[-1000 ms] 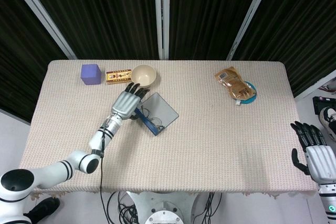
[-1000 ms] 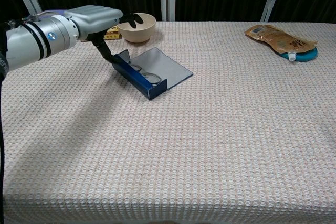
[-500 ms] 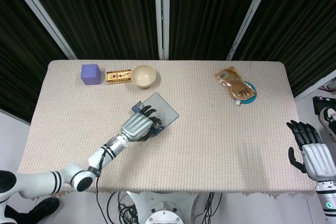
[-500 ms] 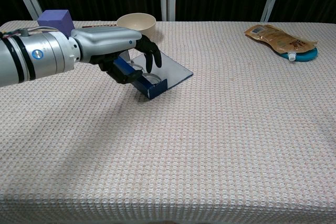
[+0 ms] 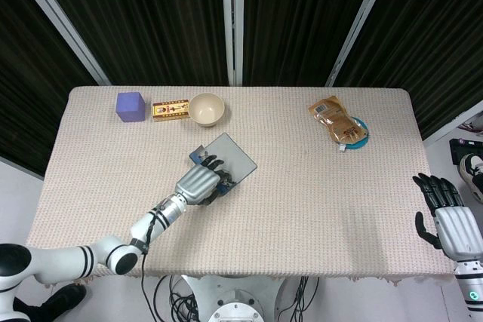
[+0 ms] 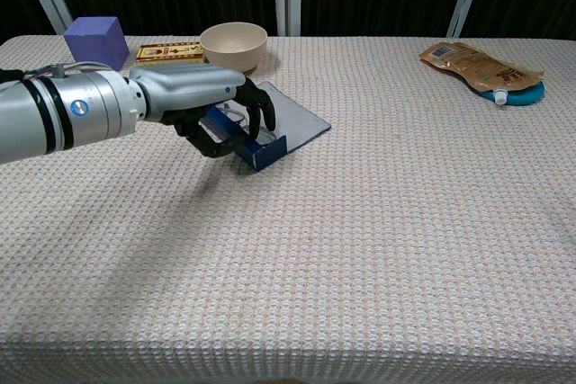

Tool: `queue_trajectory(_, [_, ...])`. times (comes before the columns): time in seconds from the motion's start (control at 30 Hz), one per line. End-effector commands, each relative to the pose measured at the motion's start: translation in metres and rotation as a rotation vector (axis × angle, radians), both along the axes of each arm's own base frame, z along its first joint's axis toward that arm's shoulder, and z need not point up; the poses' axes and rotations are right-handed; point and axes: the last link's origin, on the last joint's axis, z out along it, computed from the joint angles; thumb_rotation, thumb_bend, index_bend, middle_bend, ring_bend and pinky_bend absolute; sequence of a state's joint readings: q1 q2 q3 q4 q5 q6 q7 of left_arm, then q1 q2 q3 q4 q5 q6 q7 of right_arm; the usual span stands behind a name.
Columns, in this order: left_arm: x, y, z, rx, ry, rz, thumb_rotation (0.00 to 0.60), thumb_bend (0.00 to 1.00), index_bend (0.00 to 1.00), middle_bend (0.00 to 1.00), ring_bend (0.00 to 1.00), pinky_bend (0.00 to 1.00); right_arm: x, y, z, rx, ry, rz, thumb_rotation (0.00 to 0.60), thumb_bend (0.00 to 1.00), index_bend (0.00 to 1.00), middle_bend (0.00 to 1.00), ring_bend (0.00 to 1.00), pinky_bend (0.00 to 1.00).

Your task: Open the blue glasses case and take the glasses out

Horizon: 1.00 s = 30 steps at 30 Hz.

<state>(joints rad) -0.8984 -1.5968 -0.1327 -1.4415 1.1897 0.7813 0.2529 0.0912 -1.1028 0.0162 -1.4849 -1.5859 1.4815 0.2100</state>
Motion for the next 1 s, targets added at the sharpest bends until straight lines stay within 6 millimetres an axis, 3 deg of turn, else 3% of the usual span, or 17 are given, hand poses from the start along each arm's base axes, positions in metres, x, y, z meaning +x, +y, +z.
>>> queue_trajectory(0.03, [-0.002, -0.002, 0.0, -0.008, 0.014, 0.001, 0.6, 0.53, 0.27, 0.33, 0.08, 0.0, 0.0, 0.0, 0.0, 0.0, 0.0, 0.0, 0.6, 0.59, 0.0, 0.07, 0.0, 0.0])
queue_trajectory(0.27, [-0.017, -0.006, 0.013, -0.009, 0.085, 0.002, 0.6, 0.54, 0.26, 0.36, 0.08, 0.0, 0.003, -0.002, -0.001, 0.005, 0.002, 0.006, 0.6, 0.59, 0.0, 0.07, 0.0, 0.0])
queue_trajectory(0.53, [-0.047, -0.006, 0.038, 0.046, 0.227, 0.006, 0.6, 0.54, 0.26, 0.38, 0.08, 0.0, 0.007, -0.003, -0.003, 0.009, 0.007, 0.012, 0.6, 0.59, 0.0, 0.07, 0.0, 0.0])
queue_trajectory(0.8, [-0.078, 0.007, 0.06, 0.117, 0.352, 0.053, 0.6, 0.54, 0.26, 0.38, 0.08, 0.0, 0.009, 0.0, -0.002, 0.004, 0.011, 0.008, 0.6, 0.59, 0.0, 0.07, 0.0, 0.0])
queue_trajectory(1.0, [-0.089, 0.021, 0.069, 0.171, 0.379, 0.101, 0.6, 0.54, 0.27, 0.38, 0.08, 0.0, 0.009, 0.002, -0.001, -0.004, 0.01, 0.005, 0.6, 0.59, 0.0, 0.07, 0.0, 0.0])
